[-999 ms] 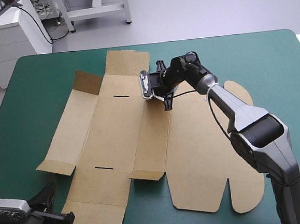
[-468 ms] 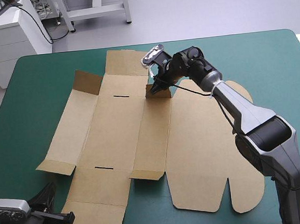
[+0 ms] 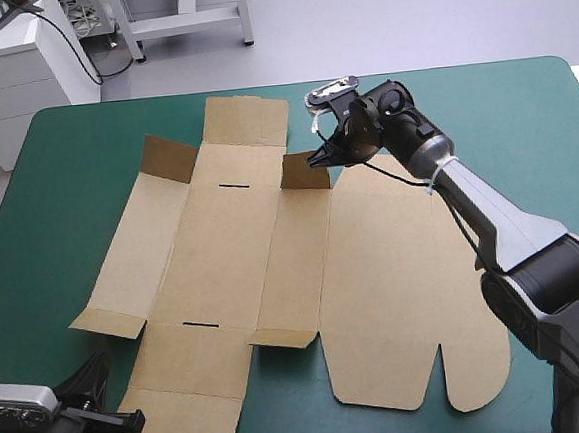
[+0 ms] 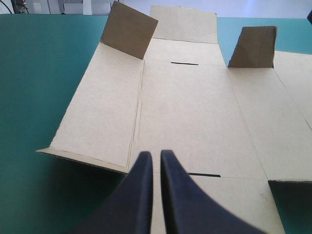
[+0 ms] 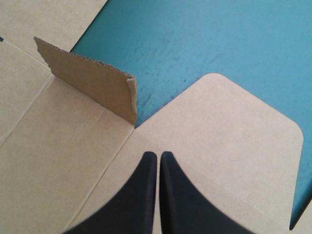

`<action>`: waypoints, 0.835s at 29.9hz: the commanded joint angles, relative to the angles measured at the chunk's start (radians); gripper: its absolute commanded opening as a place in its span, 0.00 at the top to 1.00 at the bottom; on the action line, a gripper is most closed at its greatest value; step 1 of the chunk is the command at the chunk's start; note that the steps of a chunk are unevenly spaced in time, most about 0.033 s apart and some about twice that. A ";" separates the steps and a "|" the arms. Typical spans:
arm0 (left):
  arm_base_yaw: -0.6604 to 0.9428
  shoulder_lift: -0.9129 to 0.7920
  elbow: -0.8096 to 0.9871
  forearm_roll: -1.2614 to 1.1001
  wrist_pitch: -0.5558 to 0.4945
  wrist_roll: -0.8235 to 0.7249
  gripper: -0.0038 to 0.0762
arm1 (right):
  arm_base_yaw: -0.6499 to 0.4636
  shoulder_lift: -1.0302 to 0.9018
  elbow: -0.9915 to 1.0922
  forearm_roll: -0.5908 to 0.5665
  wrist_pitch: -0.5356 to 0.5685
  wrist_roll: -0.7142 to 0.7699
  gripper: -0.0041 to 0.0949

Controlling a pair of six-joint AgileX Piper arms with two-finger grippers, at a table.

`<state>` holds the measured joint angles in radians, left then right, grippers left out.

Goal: Fold the box

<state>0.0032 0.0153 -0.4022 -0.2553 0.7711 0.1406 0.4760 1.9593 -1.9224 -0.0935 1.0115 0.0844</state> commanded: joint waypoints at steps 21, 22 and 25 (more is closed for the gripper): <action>-0.003 0.020 -0.030 -0.022 -0.094 0.001 0.27 | -0.005 -0.625 0.849 -0.085 -0.343 0.190 0.96; -0.003 0.025 -0.039 -0.020 -0.094 0.001 0.27 | -0.005 -0.650 0.882 -0.088 -0.357 0.200 0.96; -0.003 0.070 -0.081 -0.015 -0.095 0.018 0.27 | -0.005 -0.724 0.969 -0.088 -0.391 0.211 0.96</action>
<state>0.0032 0.0287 -0.4196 -0.2561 0.7595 0.1421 0.4760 1.3242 -0.9903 -0.1567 0.6982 0.2832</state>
